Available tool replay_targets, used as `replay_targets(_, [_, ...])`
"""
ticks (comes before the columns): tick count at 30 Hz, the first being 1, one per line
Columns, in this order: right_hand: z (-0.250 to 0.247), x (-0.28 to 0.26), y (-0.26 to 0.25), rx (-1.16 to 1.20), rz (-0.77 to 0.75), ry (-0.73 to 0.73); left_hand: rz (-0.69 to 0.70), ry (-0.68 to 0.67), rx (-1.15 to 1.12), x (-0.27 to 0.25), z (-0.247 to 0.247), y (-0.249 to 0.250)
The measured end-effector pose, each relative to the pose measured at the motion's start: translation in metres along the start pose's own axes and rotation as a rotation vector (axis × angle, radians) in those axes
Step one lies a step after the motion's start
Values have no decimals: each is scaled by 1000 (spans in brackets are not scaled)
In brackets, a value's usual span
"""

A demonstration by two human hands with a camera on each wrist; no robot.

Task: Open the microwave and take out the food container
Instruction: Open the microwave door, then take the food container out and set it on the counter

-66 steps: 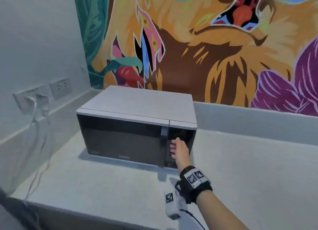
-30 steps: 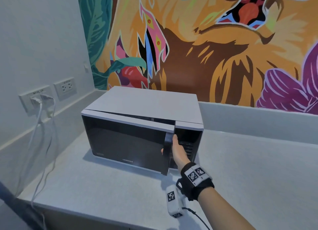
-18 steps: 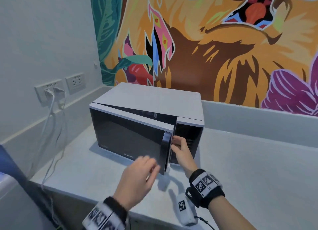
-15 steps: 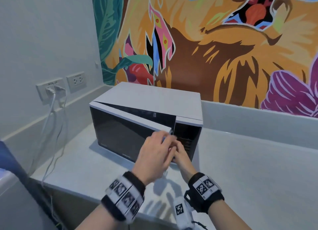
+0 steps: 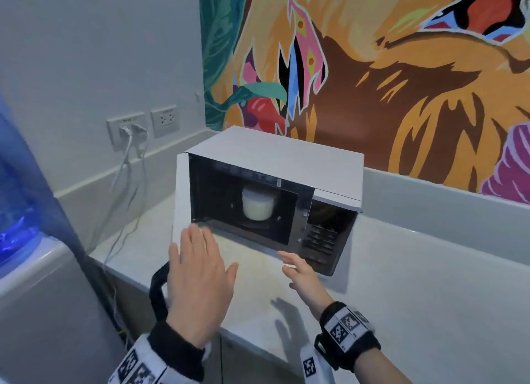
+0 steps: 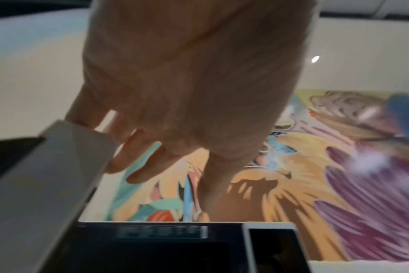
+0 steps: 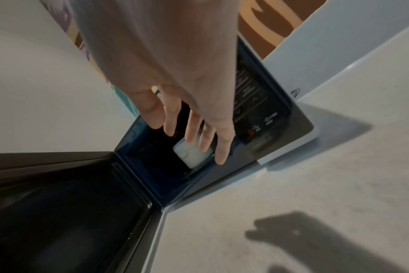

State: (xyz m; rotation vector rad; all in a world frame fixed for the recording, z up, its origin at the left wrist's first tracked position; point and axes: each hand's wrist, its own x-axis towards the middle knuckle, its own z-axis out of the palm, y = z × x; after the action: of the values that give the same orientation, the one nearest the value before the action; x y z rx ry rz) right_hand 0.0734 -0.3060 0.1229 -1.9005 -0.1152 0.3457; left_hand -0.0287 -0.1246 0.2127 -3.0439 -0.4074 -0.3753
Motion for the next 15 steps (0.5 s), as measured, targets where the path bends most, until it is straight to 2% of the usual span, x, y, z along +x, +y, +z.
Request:
replay_targets(5, [26, 31, -11, 40, 35, -21, -202, 48, 17, 8, 12, -56])
replay_targets(9, [36, 54, -21, 51, 42, 4, -291, 103, 28, 22, 25, -85])
replay_targets(13, [36, 75, -27, 101, 73, 21, -350, 163, -53, 31, 41, -92])
replay_targets(15, [33, 87, -26, 164, 114, 31, -328, 228, -101, 40, 45, -80])
